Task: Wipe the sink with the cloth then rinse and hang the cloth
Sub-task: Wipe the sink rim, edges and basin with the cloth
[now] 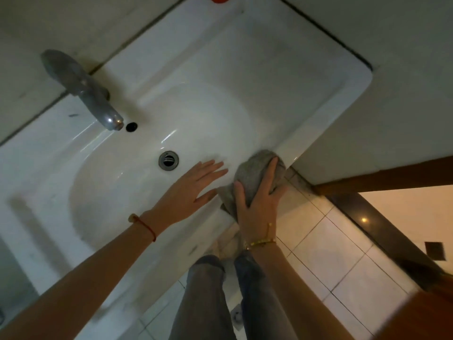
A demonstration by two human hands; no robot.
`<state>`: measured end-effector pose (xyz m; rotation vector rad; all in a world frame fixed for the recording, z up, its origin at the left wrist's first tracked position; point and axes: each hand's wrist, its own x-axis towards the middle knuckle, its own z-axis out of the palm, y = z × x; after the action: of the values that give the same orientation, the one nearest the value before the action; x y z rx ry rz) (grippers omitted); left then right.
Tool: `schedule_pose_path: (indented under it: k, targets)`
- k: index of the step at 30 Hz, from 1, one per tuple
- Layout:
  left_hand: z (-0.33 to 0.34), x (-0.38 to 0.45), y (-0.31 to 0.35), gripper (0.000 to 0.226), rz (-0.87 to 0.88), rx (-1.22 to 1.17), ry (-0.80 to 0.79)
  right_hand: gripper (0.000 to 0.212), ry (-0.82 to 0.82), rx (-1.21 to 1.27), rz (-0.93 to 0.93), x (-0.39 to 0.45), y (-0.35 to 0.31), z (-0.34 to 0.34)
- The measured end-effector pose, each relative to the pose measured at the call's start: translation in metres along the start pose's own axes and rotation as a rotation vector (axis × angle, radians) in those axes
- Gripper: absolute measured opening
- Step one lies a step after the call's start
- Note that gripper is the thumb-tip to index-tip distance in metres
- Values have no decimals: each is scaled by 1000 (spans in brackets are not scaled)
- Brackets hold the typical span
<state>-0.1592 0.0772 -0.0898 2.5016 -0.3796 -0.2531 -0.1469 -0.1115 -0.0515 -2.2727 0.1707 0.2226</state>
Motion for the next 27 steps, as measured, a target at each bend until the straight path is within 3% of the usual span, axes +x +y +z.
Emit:
schedule_pose_path:
  k: [4,9,17,23,27]
  targets:
    - [7,-47,-2,51,-58,-41,-17,90,-12,-43,-35,14,1,-9]
    - [13,-70,-11,49,-24,-86,12,89,183,-56,42,40,-1,4]
    - [27,-77,-26,52,49,-189,-23,89,81,40,-17,-104,-12,62]
    - [23,-77,-17,45,11,-210,1,81,188,7,47,-23,-13,27]
    - [22,-79,-18,49,27,-247,14,84,197,4,47,-55,-15,49]
